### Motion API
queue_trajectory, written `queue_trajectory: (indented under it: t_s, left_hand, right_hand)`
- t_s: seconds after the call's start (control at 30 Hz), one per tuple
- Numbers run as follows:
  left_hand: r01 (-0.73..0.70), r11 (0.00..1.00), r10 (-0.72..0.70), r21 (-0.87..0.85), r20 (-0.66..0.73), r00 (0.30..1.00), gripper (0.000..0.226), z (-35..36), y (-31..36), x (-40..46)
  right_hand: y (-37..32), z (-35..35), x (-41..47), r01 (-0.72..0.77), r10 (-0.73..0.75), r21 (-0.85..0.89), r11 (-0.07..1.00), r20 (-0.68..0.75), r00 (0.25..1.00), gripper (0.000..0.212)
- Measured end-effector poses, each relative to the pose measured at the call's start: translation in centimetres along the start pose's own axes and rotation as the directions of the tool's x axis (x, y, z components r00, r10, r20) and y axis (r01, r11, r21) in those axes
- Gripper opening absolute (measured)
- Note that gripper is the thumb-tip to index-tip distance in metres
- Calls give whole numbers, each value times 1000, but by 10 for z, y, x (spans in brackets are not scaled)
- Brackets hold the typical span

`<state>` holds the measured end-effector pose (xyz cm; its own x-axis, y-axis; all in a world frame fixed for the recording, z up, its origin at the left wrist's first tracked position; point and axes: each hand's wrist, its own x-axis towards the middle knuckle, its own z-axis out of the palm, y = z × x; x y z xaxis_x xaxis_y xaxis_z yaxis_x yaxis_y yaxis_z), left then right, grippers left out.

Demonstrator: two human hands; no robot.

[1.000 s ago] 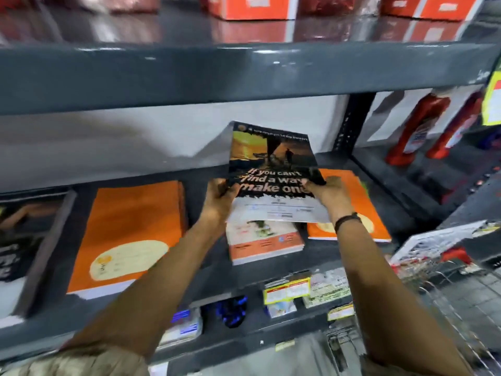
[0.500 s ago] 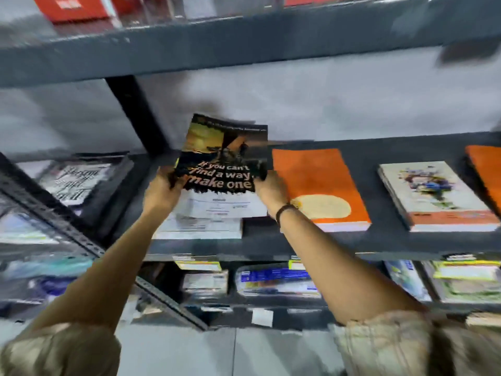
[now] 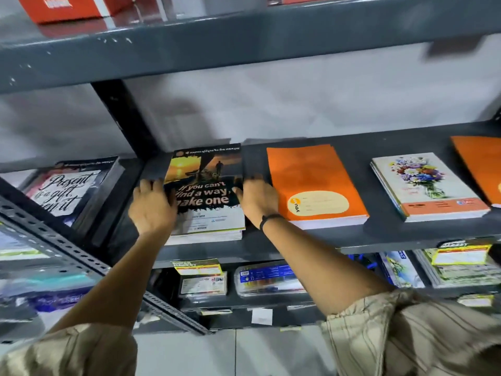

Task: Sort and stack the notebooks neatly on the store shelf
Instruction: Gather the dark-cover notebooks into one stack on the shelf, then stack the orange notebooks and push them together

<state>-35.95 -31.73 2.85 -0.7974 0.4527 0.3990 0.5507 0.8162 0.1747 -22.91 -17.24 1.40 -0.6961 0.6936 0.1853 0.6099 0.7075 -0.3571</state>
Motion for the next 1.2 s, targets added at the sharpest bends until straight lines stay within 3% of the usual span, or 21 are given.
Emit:
queue_trajectory:
  t_s: [0.13,0.2,0.4,0.5,0.63,0.77,0.87,0.97,1.1,1.2]
  left_hand:
    - [-279,956,264,-93,-147,953,19,3,74,-5]
    - [-361,919,336,-159,-164,927,18,9,117,-12]
    - [-467,697,491,-544,-112,864,36,33,291,-63]
    - [-421,644,539,-639,-11,842,36,48,380,-95]
    - [-295,568,559,-768,97,824,29,57,481,-138]
    - [-184,680,541,-709,317,779,23,54,545,-166]
    - [-143,822,469,-551,512,720,30,58,572,-171]
    - [-164,882,430,-441,614,662,36,63,588,-175]
    - [-20,898,329,-439,640,694,32,59,596,-176]
    - [127,815,333,-566,636,696,30,56,600,-177]
  right_hand:
    - [51,-32,-3,76,-96,-84,994,-278,956,24]
    - [89,-48,-4,60,-102,-132,989,-341,935,16]
    - [264,-110,-29,-243,173,-185,952,-328,929,21]
    - [356,-142,-50,-429,369,-189,883,-286,884,34]
    - [452,-181,-70,-625,581,-140,768,-256,772,44]
    - [504,-202,-84,-769,766,-88,633,-74,639,59]
    - [520,-207,-91,-796,799,-70,601,28,601,72]
    - [526,-208,-96,-799,799,-35,600,60,598,79]
    - [525,-209,-98,-797,798,-42,602,22,602,85]
    - [524,-214,-99,-799,800,-58,598,-19,600,87]
